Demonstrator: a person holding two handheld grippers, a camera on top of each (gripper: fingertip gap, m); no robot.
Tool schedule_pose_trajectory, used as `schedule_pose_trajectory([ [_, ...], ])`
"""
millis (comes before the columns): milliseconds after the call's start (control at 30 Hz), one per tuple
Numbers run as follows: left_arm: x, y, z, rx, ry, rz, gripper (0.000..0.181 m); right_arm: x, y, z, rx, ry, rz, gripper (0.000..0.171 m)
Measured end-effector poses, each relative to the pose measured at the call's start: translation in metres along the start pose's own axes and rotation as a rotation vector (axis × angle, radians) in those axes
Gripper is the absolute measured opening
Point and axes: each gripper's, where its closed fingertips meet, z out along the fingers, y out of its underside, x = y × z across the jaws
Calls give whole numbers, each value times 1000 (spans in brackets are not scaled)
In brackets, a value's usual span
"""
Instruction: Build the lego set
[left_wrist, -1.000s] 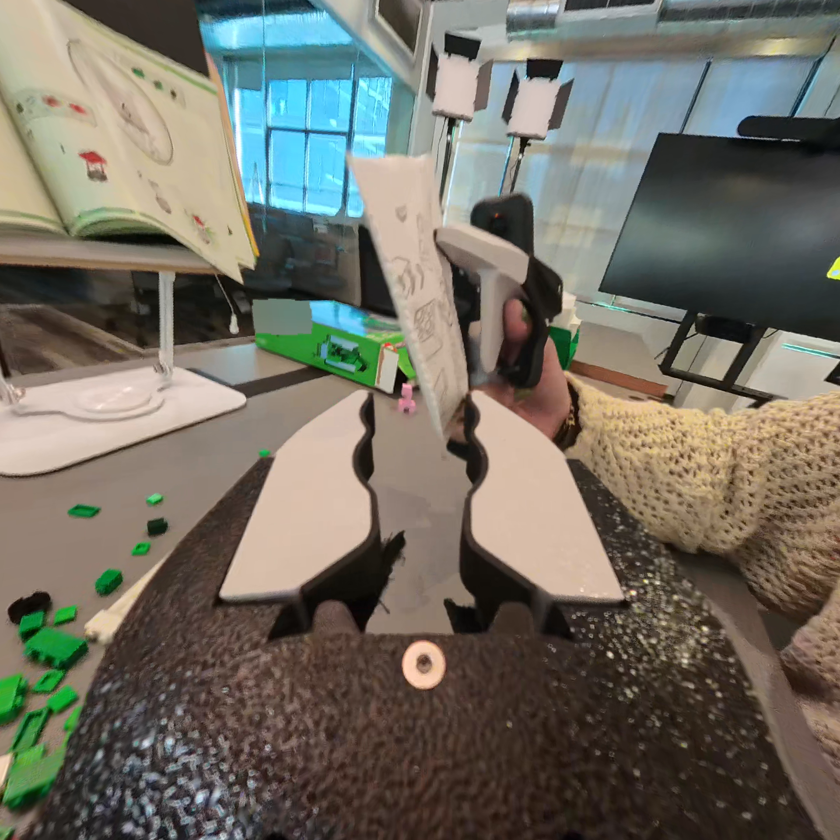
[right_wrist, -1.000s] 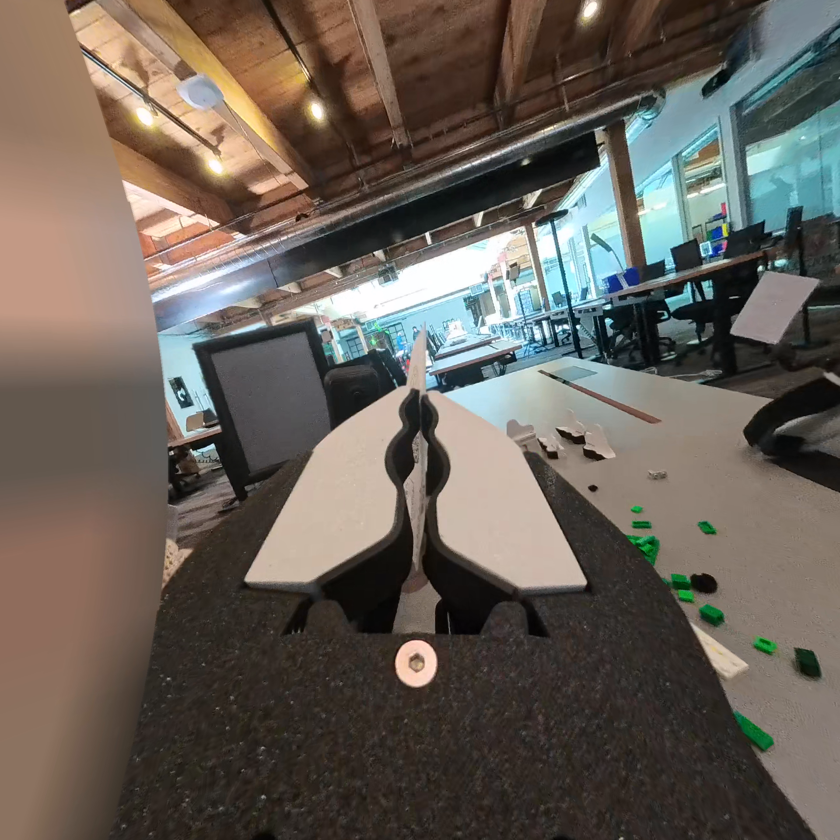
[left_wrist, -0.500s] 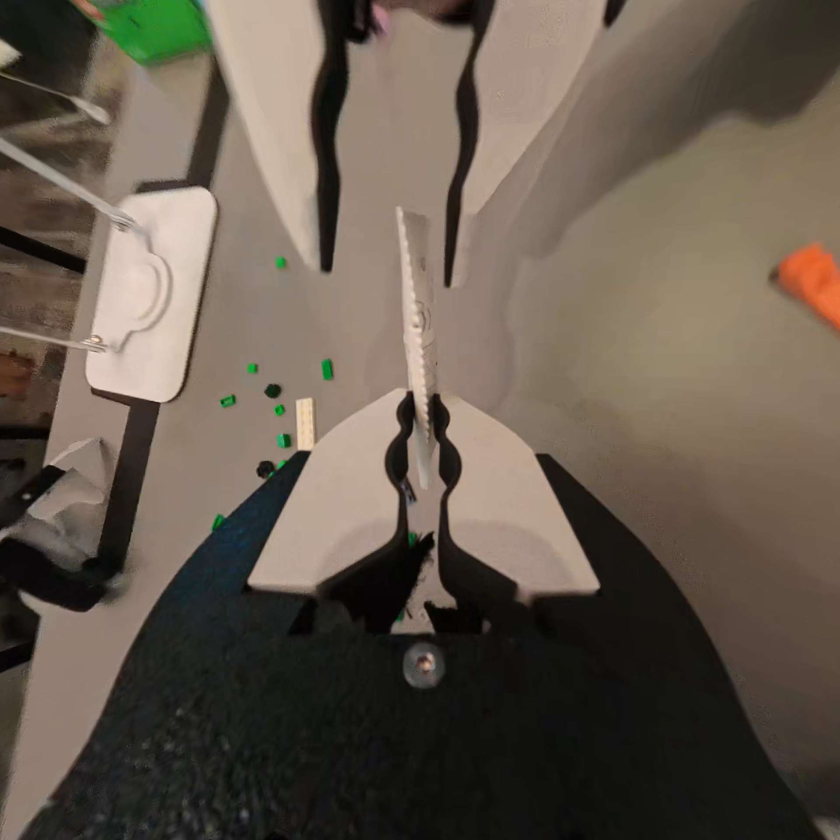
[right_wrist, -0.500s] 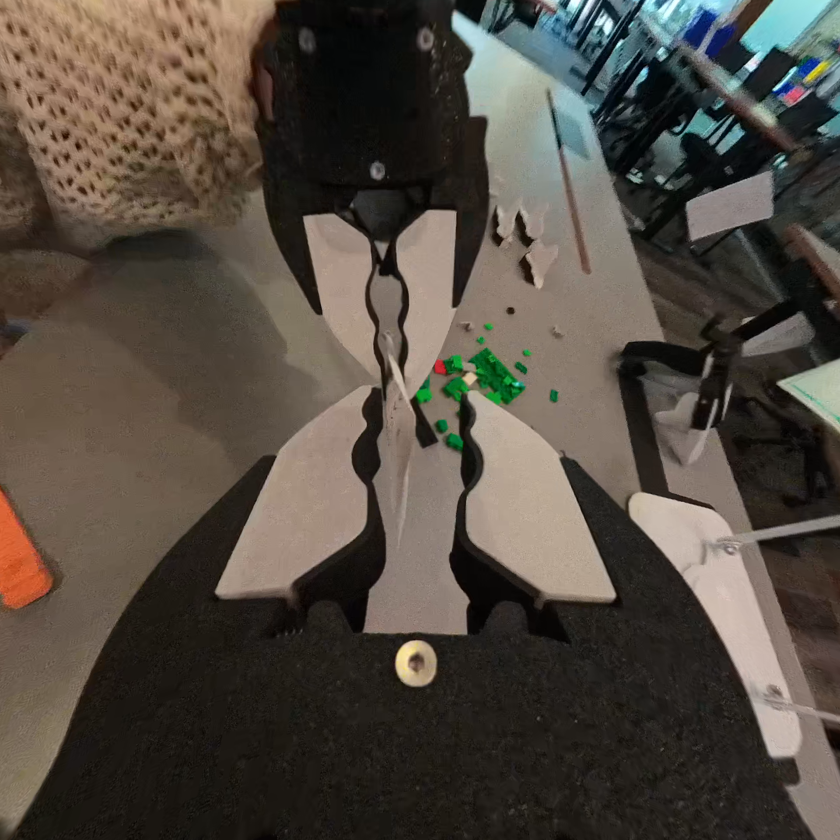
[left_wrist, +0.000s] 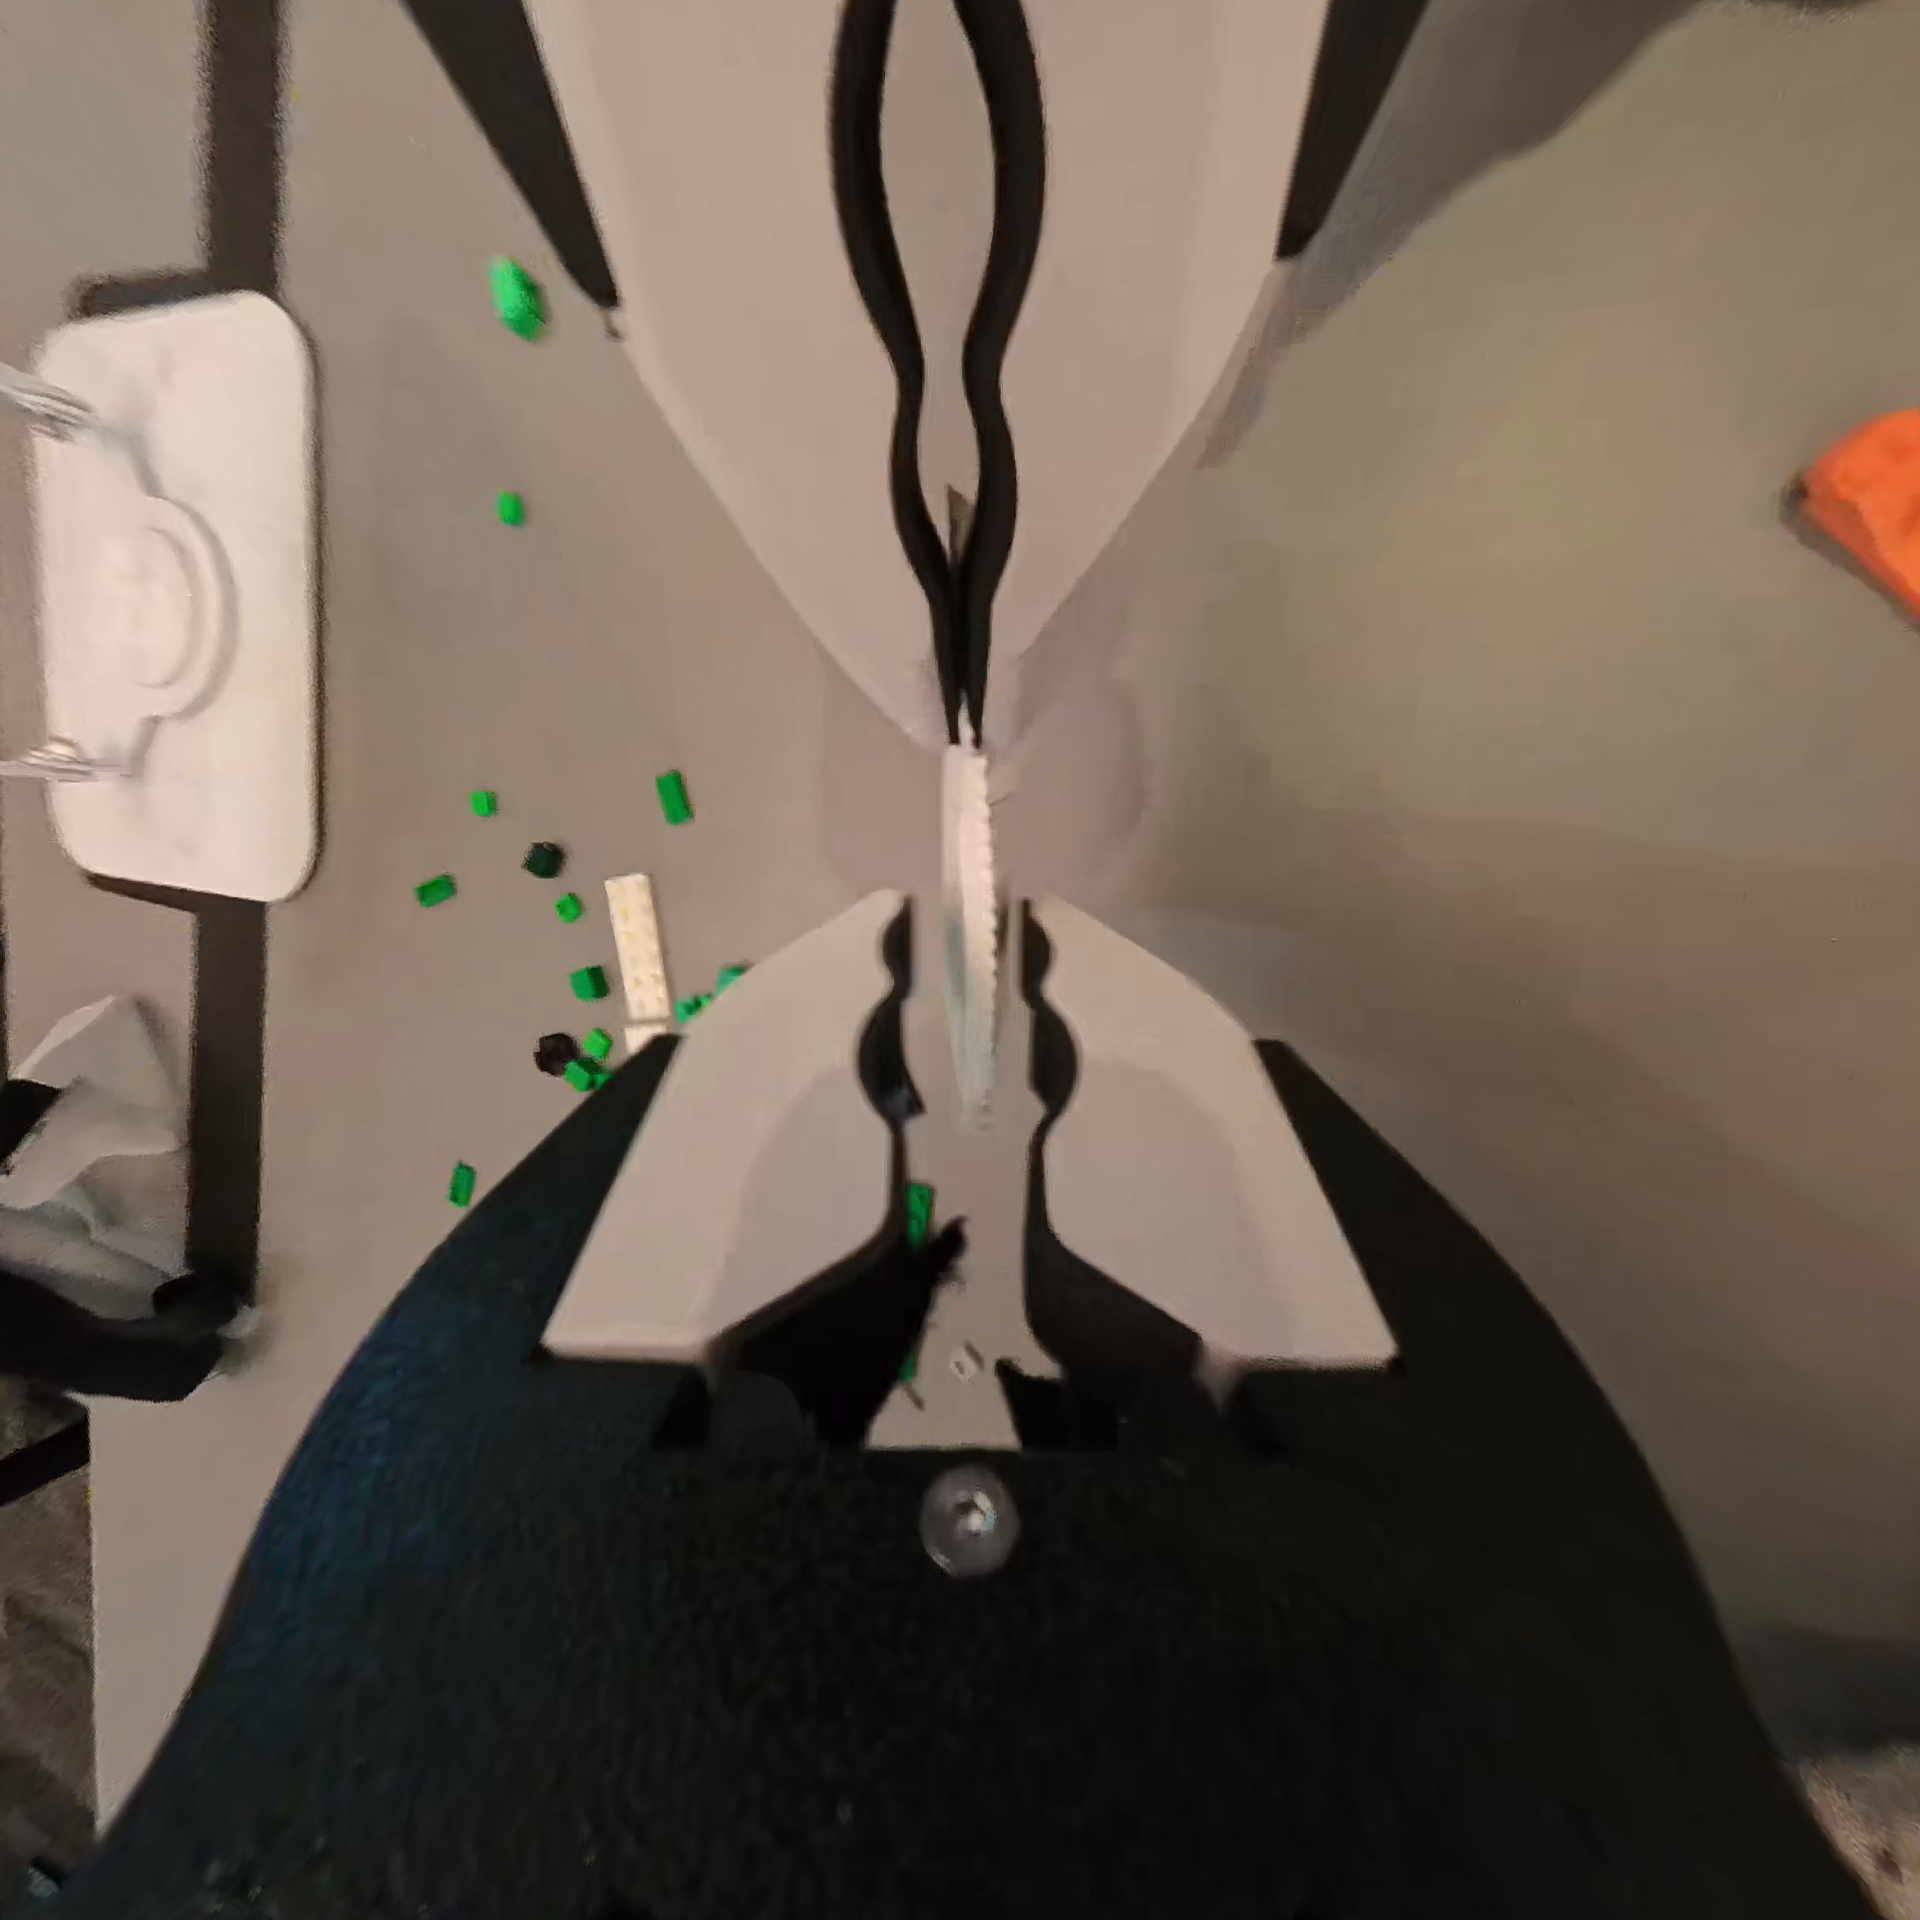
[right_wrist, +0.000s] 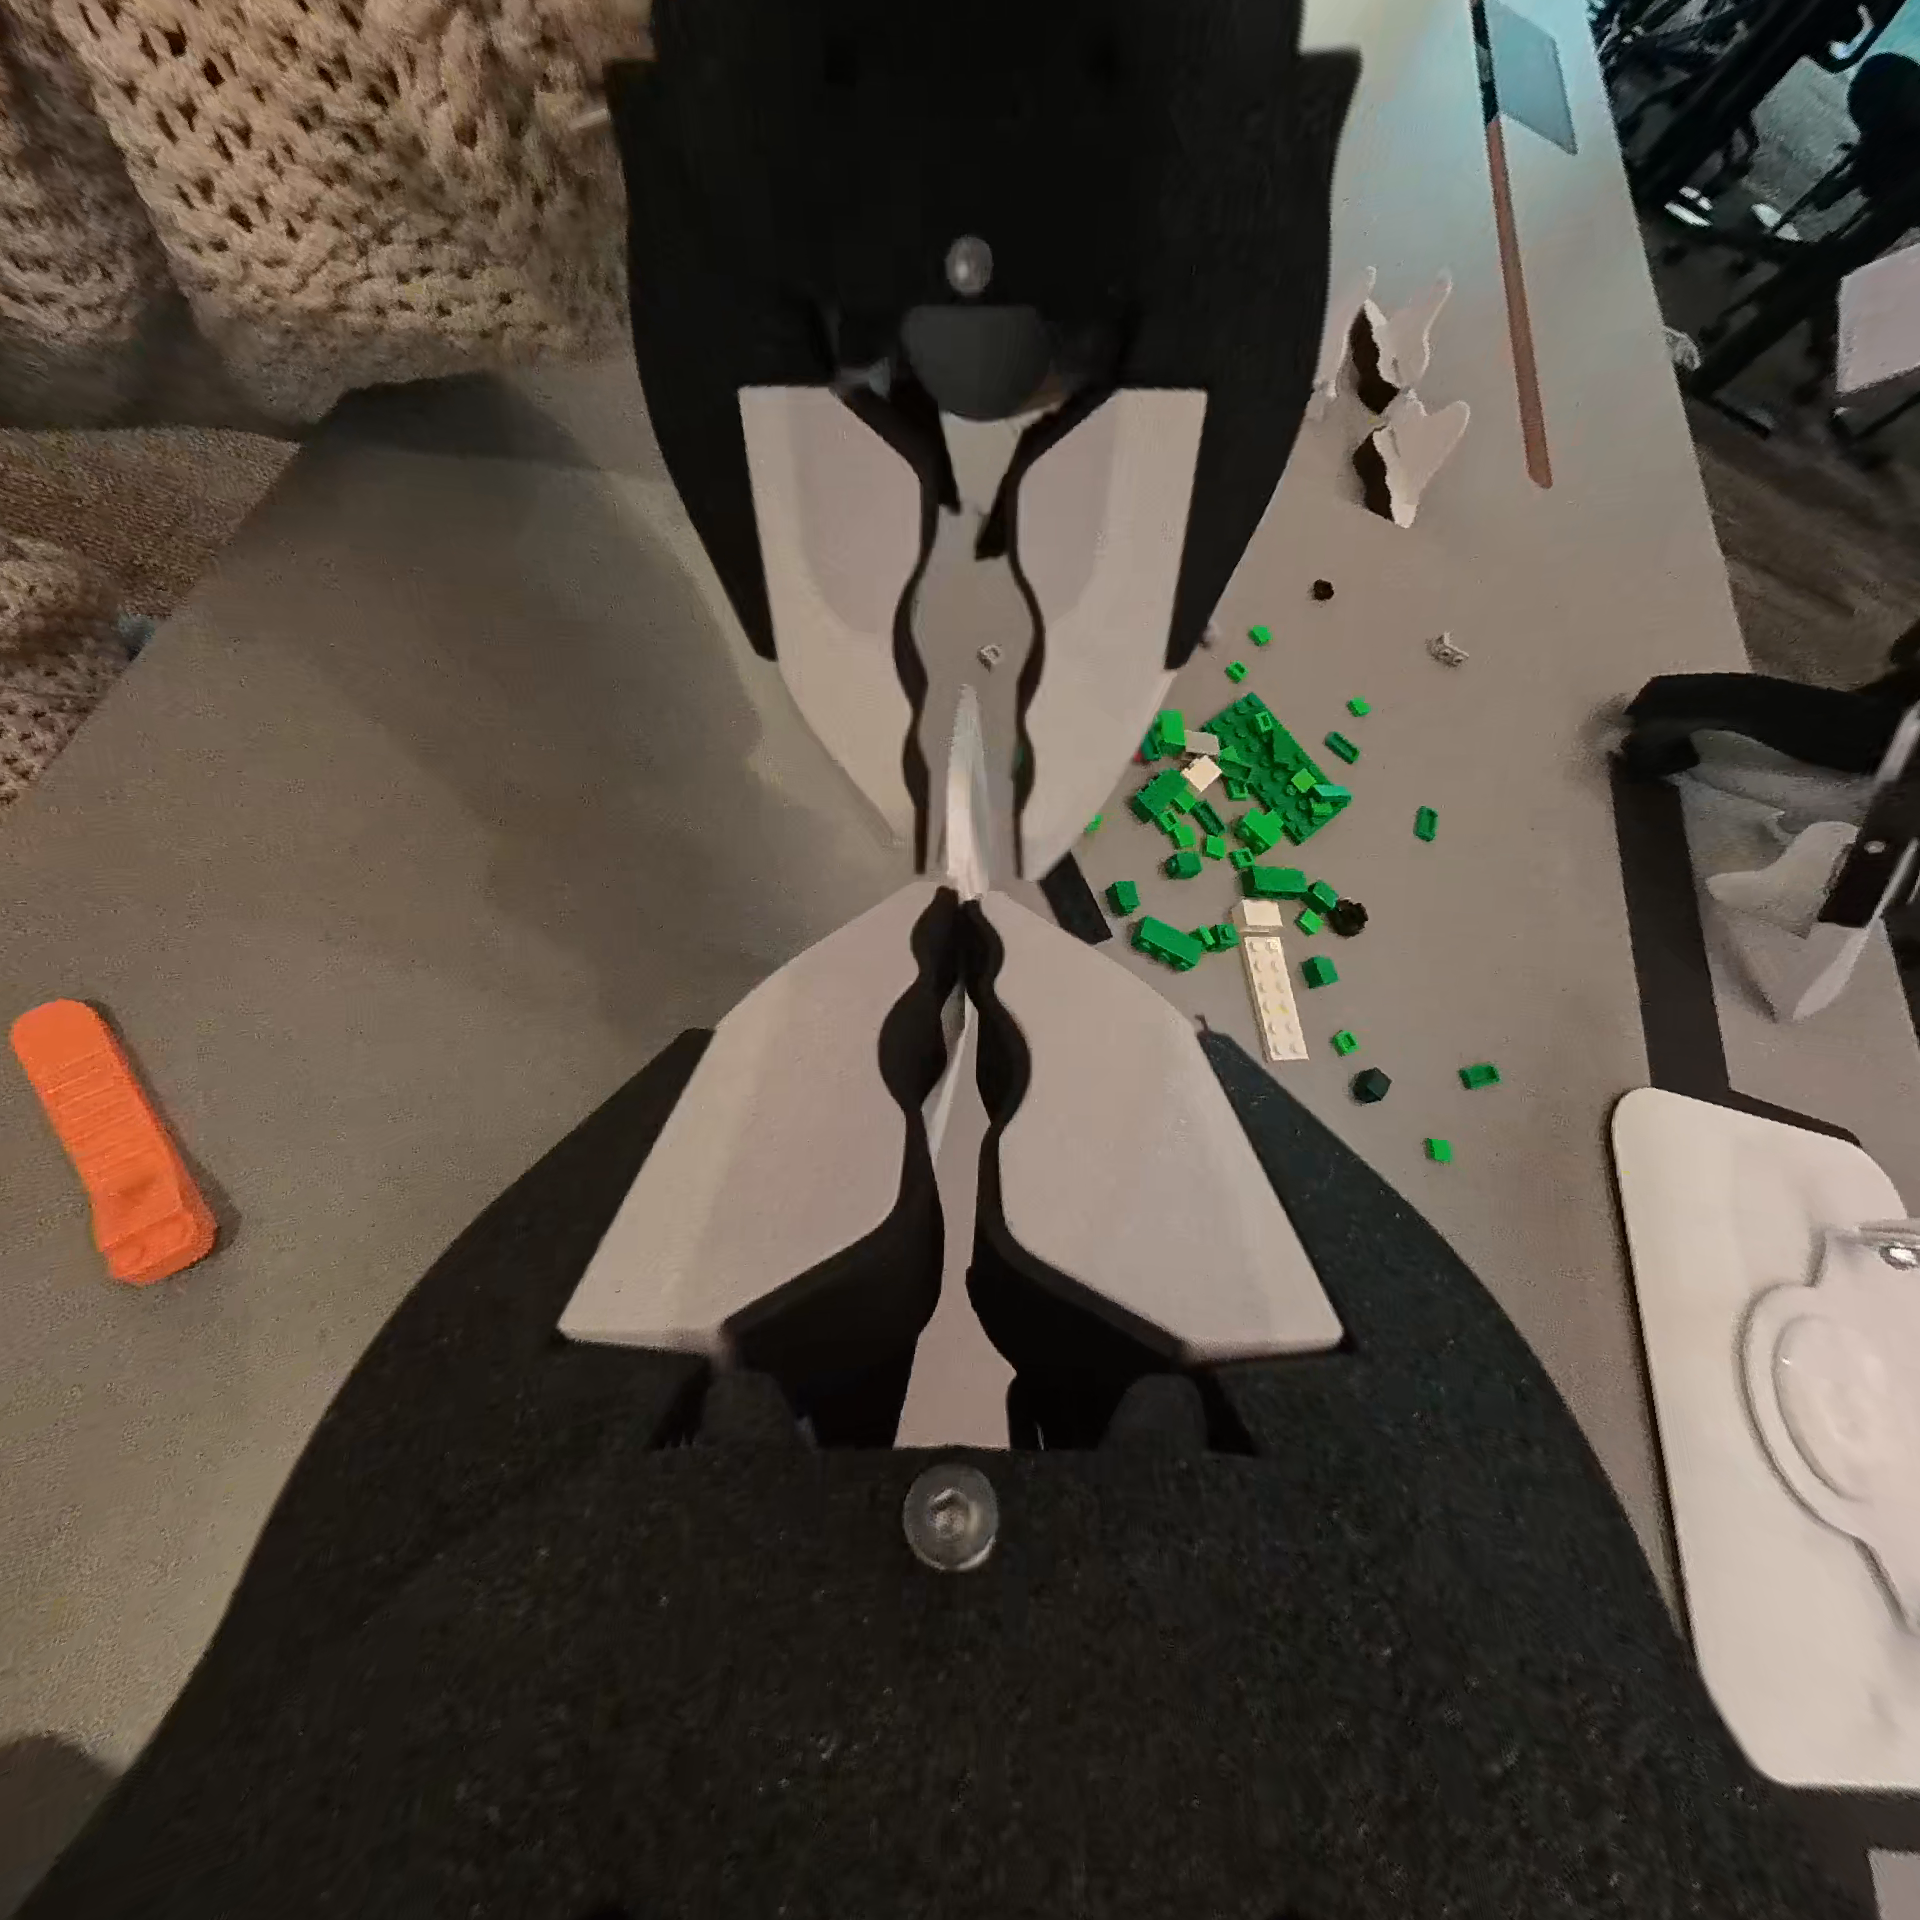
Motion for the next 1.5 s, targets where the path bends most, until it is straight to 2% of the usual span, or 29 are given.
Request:
schedule_pose_trajectory([
  [33,-2,-5,0,44,-25,-1,31,0,-1,-2,17,6,7,0],
  [67,-2,-12,-2,96,-37,8,33,0,0,-2,22,8,9,0],
  [133,-2,-28,-7,201,-74,40,28,-1,0,-2,22,20,-4,0],
  [167,-2,-33,-9,228,-93,59,18,-2,-1,-1,26,22,-8,0],
  [333,-10,-36,-8,208,-185,87,0,6,-1,-4,34,86,31,0],
  [533,-28,-40,-21,221,-511,234,0,18,-15,-10,236,145,283,0],
  [667,-32,-40,-28,222,-707,337,0,21,-21,-8,342,189,375,1],
  [867,-27,-40,-34,241,-875,432,0,16,-26,-8,495,163,521,0],
  [933,-18,-40,-34,256,-891,484,0,33,-14,-19,529,257,575,0],
  [967,-13,-40,-34,267,-897,498,0,32,-13,-19,551,212,606,0],
  [1200,-13,-29,-23,214,-897,505,0,38,5,1,483,304,587,0],
  [1367,0,-25,-17,226,-870,501,0,61,33,-14,482,417,662,0],
  [1500,1,-16,-10,222,-839,463,0,60,44,-4,420,432,633,0],
])
